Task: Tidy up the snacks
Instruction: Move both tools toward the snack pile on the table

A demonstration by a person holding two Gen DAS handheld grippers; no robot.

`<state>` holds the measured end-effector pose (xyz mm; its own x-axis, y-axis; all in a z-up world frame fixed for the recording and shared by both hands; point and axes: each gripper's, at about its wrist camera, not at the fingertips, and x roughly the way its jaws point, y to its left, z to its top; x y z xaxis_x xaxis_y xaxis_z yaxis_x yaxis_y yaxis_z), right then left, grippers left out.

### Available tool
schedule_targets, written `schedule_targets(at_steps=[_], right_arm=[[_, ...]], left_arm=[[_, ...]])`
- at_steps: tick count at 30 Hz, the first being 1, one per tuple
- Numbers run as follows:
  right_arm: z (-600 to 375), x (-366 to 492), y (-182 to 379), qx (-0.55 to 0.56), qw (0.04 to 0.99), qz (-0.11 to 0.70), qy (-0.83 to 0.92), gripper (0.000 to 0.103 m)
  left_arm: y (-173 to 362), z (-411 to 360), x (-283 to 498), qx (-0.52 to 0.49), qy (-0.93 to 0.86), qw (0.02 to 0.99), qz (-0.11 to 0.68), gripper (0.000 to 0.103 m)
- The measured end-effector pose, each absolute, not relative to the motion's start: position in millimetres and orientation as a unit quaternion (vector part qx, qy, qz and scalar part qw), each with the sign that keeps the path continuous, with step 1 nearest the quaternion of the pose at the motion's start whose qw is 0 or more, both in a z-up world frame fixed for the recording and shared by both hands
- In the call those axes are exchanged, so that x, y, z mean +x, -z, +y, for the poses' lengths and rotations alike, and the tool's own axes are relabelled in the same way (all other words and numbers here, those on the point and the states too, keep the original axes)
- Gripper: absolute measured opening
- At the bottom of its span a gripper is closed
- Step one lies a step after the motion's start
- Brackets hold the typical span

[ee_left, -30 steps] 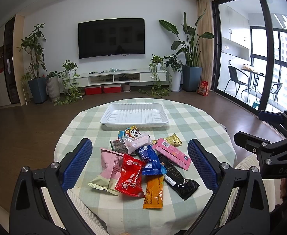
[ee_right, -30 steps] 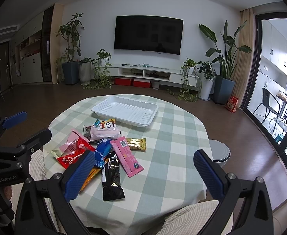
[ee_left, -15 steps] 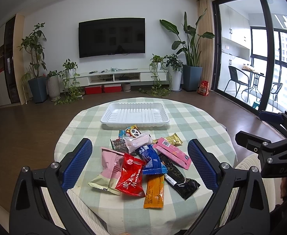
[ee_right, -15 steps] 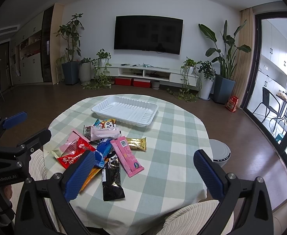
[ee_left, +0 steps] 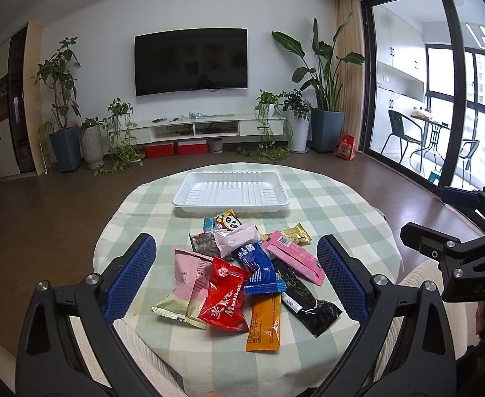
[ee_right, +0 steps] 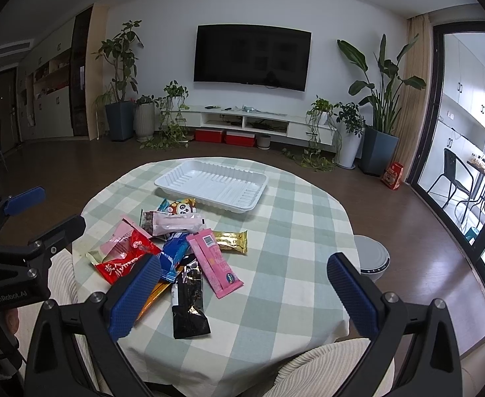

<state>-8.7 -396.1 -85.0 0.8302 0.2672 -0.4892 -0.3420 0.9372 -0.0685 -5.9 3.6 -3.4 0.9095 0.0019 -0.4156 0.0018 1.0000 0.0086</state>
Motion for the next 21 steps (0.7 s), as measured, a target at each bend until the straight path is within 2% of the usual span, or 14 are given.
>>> schedule_targets(at_steps=[21], right_arm=[[-387,0,97,-0.09,0.945,0.266,-0.168,0.103]], left_arm=[[29,23,-1,0.003,-0.005,0.975,0.22,0.099]])
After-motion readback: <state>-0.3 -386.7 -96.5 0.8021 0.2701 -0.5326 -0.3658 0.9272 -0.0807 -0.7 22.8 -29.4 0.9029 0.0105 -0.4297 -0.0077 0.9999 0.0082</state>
